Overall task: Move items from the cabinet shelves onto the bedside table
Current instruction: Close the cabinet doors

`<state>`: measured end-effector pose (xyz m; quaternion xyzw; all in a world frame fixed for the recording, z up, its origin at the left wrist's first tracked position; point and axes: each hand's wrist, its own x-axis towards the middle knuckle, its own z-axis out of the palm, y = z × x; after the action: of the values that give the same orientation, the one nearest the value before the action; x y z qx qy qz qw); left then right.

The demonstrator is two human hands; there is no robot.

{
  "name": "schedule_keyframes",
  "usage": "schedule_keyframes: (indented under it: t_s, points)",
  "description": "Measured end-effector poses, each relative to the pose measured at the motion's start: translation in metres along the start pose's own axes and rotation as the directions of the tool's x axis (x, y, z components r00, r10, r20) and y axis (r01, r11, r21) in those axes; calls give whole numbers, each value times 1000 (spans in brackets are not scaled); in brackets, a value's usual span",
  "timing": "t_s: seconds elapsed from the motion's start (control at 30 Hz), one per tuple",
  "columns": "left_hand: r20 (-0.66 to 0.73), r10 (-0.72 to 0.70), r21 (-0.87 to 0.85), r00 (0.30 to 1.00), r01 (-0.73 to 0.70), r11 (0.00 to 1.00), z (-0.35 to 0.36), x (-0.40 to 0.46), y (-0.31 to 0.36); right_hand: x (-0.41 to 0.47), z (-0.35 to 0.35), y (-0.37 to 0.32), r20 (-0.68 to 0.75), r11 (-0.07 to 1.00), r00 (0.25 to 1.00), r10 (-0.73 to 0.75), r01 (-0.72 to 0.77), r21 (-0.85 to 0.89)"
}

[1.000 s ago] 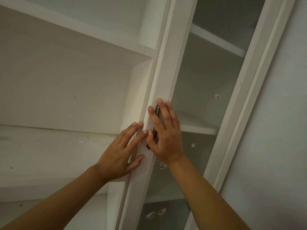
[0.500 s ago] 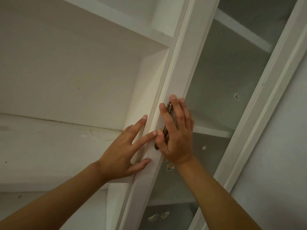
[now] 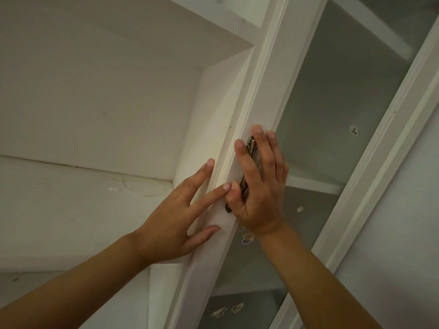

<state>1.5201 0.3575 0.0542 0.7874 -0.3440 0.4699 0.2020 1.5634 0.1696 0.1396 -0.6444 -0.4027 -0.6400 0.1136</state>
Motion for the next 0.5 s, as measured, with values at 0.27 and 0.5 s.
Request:
schedule_keyframes:
  t_s: [0.27, 0.5]
  points:
    - [4, -26, -39, 1000, 26, 999, -4, -3, 6, 0, -8, -7, 38, 999, 999, 32, -33, 2]
    - [30, -64, -62, 997, 66, 996, -10, -1, 8, 2, -18, -13, 119, 998, 990, 69, -69, -4]
